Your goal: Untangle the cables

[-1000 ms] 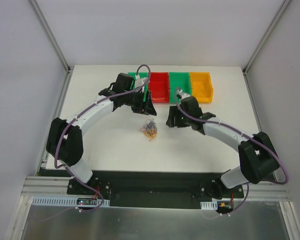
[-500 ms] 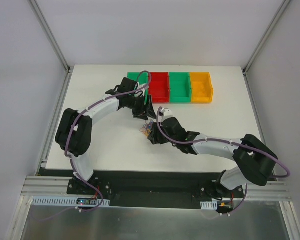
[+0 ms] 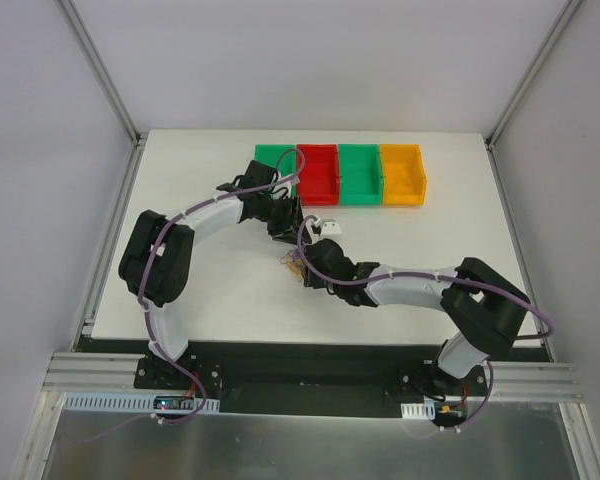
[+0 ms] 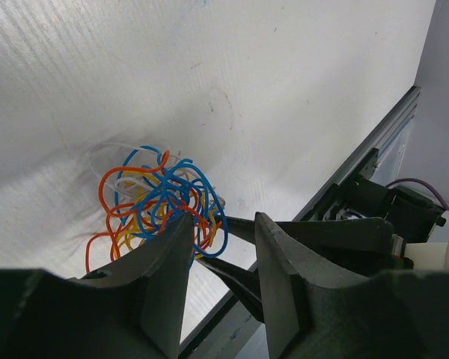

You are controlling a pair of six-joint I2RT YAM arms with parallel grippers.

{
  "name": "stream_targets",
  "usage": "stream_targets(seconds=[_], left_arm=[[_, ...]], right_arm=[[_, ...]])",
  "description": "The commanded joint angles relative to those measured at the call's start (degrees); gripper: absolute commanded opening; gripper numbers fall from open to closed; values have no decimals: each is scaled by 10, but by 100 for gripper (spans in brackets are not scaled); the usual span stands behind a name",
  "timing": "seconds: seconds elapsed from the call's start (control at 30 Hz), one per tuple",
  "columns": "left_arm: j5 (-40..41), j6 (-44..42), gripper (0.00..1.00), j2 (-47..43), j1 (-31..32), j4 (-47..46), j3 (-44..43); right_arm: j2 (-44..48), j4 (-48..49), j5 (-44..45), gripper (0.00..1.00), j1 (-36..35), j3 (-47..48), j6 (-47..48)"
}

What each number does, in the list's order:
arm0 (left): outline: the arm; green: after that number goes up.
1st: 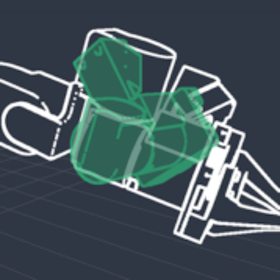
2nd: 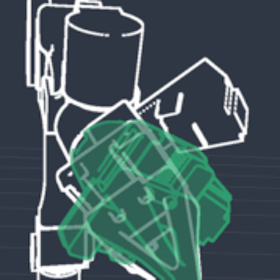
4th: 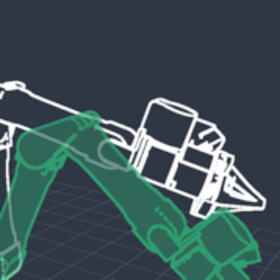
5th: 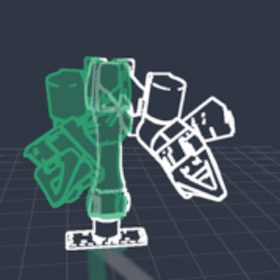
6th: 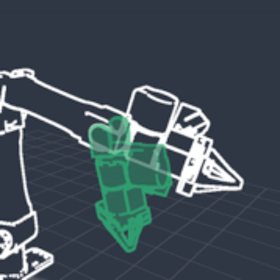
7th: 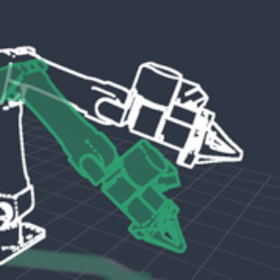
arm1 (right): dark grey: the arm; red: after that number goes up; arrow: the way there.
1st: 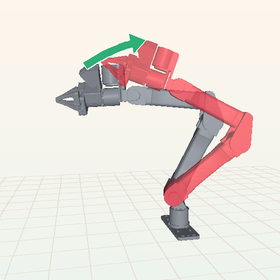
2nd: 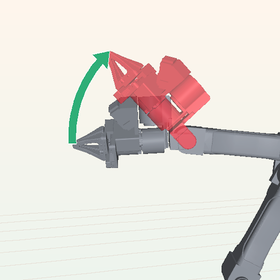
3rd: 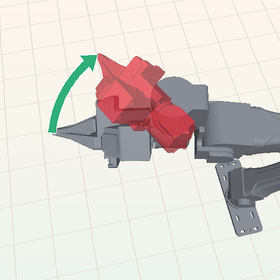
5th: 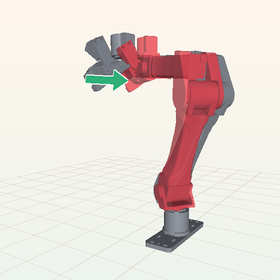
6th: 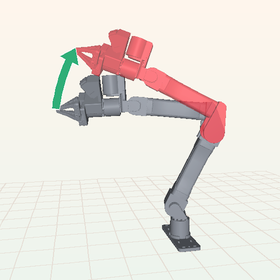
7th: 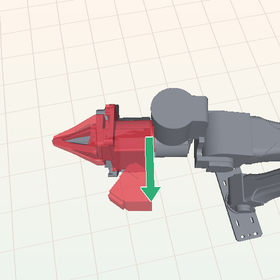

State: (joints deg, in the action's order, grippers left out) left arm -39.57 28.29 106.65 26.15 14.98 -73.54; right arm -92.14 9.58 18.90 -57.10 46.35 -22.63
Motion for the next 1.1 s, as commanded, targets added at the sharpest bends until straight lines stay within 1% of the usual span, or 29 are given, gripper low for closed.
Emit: stream_targets(seconds=[0.0,0.13,0.17,0.23,0.33,0.4,0.5,0.57,0.6,0.73,0.9,0.97,1.07], left_arm=[[-34,23,37,11,-3,-28,11],[-35,27,35,14,-3,-36,16],[-35,26,33,15,-3,-37,16],[-34,26,28,18,-3,-38,17],[-35,26,23,22,-3,-39,18],[-27,26,18,23,-3,-39,20],[-23,26,10,22,-3,-38,21],[-24,24,3,19,-4,-38,20],[-24,23,0,17,-4,-38,19],[-21,15,0,-6,-15,-25,11],[33,-7,0,-72,-46,-10,13],[60,-24,0,-93,-49,0,11],[91,-44,0,-119,-51,14,5]], right_arm=[[-8,-18,49,32,-13,21,-23],[-18,-26,83,24,-17,23,-8],[-20,-32,84,19,-17,26,-5],[-12,-44,94,15,-25,27,-1],[13,-61,112,14,-35,10,2],[44,-74,123,10,-41,-7,1],[94,-87,138,0,-42,-43,-6],[135,-93,153,0,-42,-66,-10],[154,-111,159,0,-42,-78,-11],[255,-159,204,0,-42,-117,-20],[386,-235,292,0,-31,-169,-23],[432,-262,298,0,-14,-184,-23],[494,-283,280,0,22,-199,-13]])
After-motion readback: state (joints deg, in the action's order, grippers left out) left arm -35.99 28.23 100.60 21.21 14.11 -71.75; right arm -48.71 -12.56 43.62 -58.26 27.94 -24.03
